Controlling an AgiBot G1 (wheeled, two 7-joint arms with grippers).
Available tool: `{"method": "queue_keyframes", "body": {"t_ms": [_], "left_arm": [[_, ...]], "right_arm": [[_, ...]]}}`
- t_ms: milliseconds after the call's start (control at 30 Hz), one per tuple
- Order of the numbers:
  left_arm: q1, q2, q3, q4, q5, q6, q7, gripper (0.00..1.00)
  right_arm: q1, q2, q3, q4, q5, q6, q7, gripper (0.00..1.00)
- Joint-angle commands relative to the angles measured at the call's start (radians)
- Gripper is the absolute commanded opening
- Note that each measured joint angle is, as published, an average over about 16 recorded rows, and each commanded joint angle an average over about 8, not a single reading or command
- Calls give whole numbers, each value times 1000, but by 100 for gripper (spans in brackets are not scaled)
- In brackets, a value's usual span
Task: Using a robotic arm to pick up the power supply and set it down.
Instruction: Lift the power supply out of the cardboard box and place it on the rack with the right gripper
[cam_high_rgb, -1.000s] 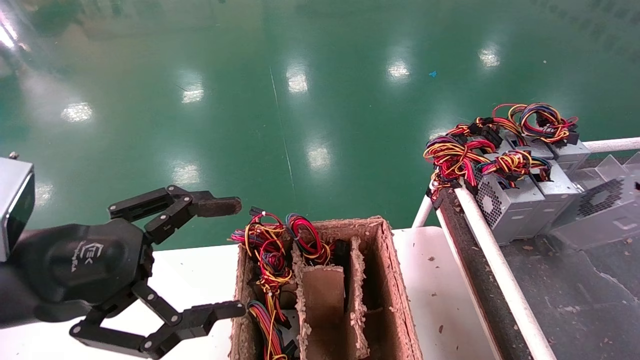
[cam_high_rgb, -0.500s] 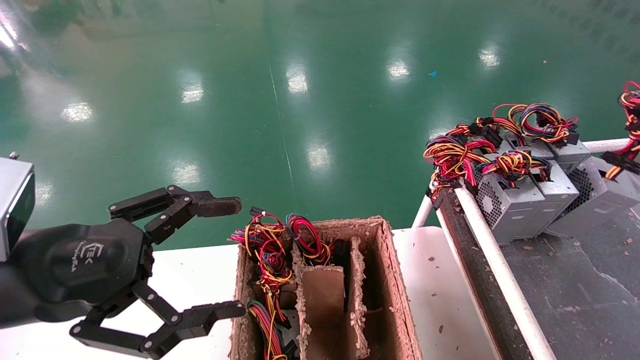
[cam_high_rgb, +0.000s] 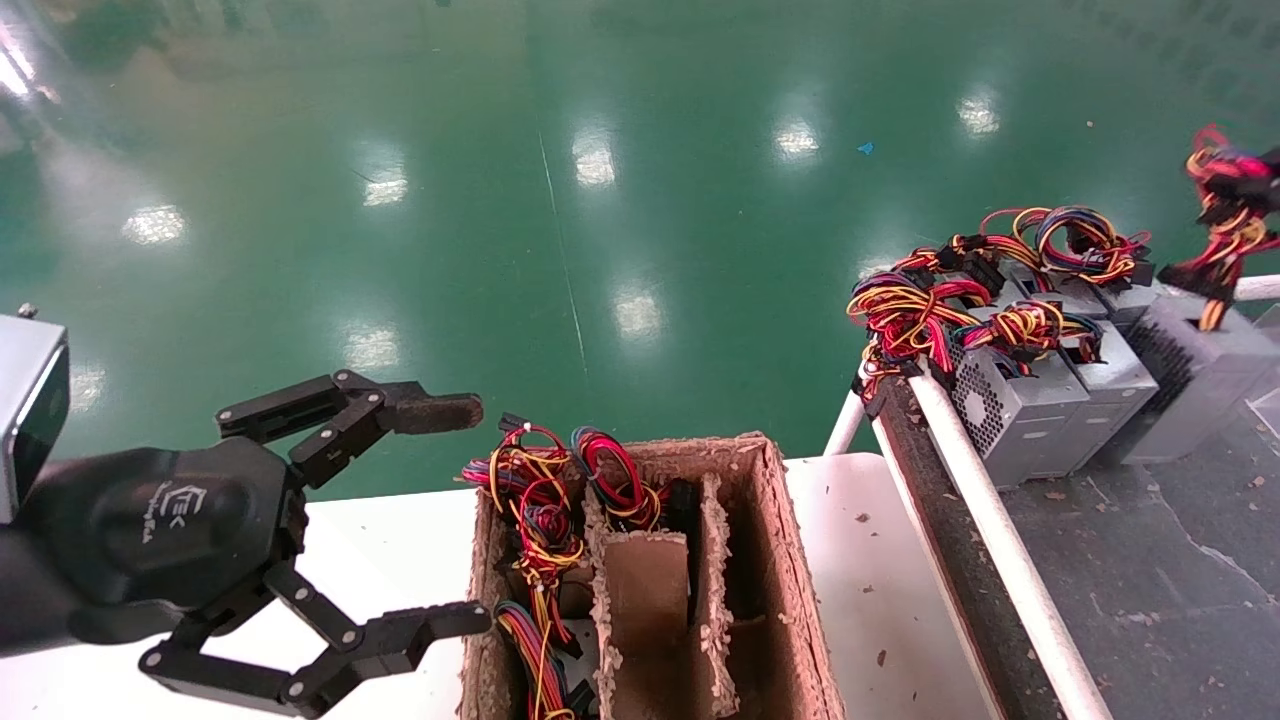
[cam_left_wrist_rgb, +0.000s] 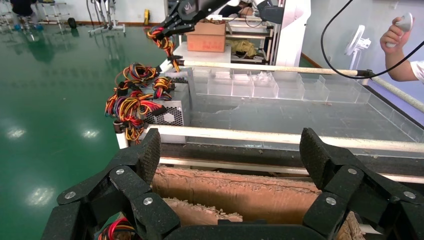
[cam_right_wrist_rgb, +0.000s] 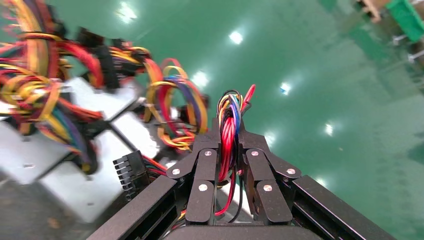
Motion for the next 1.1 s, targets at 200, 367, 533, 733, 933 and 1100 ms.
{"method": "queue_keyframes", "body": {"t_ms": [200, 367, 533, 733, 933, 1100], "left_arm": [[0, 0, 0, 0, 0, 0, 0, 100], [0, 0, 0, 0, 0, 0, 0, 100], [0, 0, 0, 0, 0, 0, 0, 100], [0, 0, 0, 0, 0, 0, 0, 100], [0, 0, 0, 0, 0, 0, 0, 100], [0, 0, 0, 0, 0, 0, 0, 100]], "right_arm": [[10, -5, -8, -21, -7, -115, -15, 0], [23, -4, -14, -32, -14, -179, -22, 19], [31, -5, -14, -48, -14, -173, -26, 81], [32, -8, -11, -61, -10, -158, -32, 100], [32, -12, -6, -68, -3, -151, -39, 100], [40, -9, 0, -64, 6, -158, -55, 100]]}}
